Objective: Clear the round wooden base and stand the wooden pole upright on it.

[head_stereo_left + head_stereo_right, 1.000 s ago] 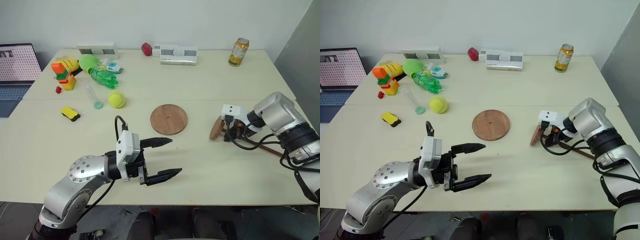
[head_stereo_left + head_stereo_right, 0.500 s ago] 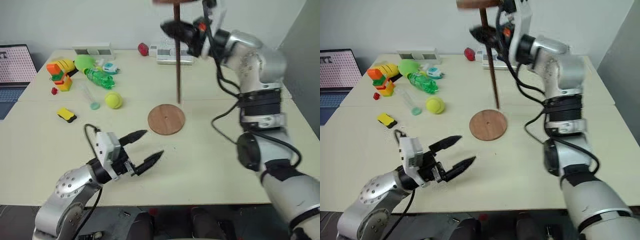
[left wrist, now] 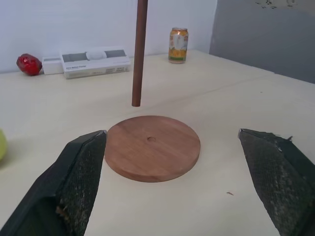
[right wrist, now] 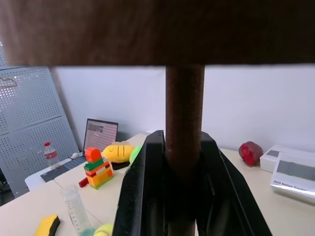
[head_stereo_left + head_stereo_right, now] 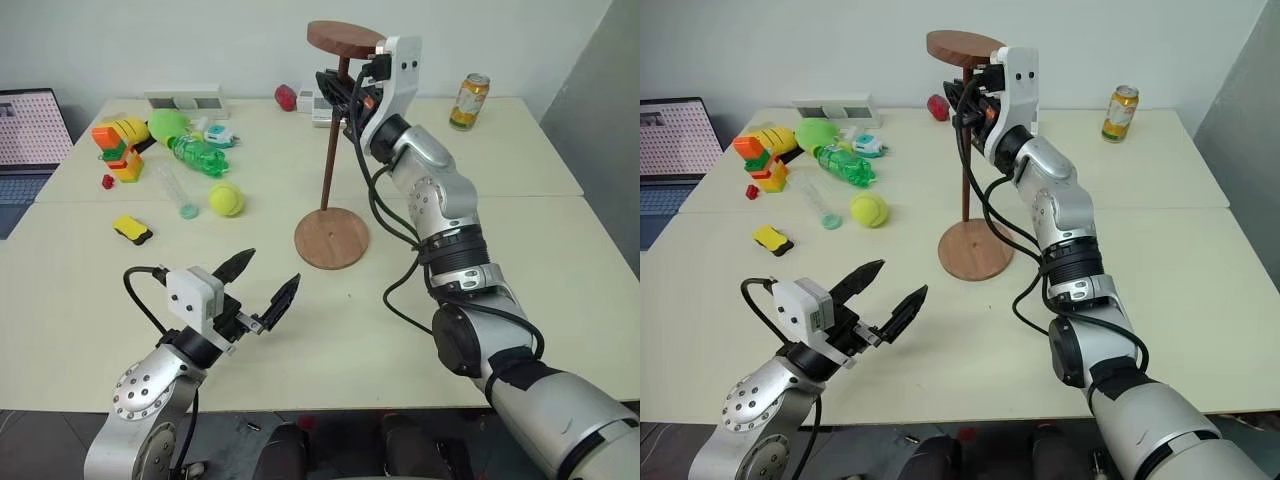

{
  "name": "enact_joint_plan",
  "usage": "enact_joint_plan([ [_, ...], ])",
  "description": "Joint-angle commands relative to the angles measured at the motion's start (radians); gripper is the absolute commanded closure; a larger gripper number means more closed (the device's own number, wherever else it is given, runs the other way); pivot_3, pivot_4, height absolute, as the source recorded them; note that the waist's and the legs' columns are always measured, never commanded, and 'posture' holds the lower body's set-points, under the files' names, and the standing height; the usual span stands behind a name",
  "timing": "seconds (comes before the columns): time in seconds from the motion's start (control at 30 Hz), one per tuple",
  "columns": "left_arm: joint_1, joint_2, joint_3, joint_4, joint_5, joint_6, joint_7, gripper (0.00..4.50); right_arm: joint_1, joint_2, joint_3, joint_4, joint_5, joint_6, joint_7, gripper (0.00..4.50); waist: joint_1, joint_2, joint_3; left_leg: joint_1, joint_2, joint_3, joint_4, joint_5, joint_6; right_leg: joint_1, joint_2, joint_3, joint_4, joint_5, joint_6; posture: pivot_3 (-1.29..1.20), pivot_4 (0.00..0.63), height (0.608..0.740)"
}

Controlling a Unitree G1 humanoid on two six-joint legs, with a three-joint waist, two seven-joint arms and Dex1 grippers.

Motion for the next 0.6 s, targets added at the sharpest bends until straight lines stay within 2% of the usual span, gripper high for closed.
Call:
enact_joint_plan([
  [0.03, -0.003, 0.003, 0.011, -0.034, 0.002, -0.015, 0.009, 0.0, 0.021, 0.018, 0.027, -0.023, 0.005, -0.017, -0.013, 4.23, -0.004, 0.0, 0.0, 0.0, 0.0, 0.0, 0.0, 0.0, 0.0, 0.0, 0.0, 0.0, 0.0, 0.0, 0.0, 0.0, 0.15, 0.74],
  [0.6, -0.021, 0.029, 0.015, -0.015, -0.017, -0.002, -0.015, 0.0, 0.103, -0.011, 0.074, -0.053, -0.011, -0.012, -0.042, 4.23, -0.012, 0.0, 0.0, 0.0, 0.0, -0.001, 0.0, 0.0, 0.0, 0.0, 0.0, 0.0, 0.001, 0.0, 0.0, 0.0, 0.15, 0.74],
])
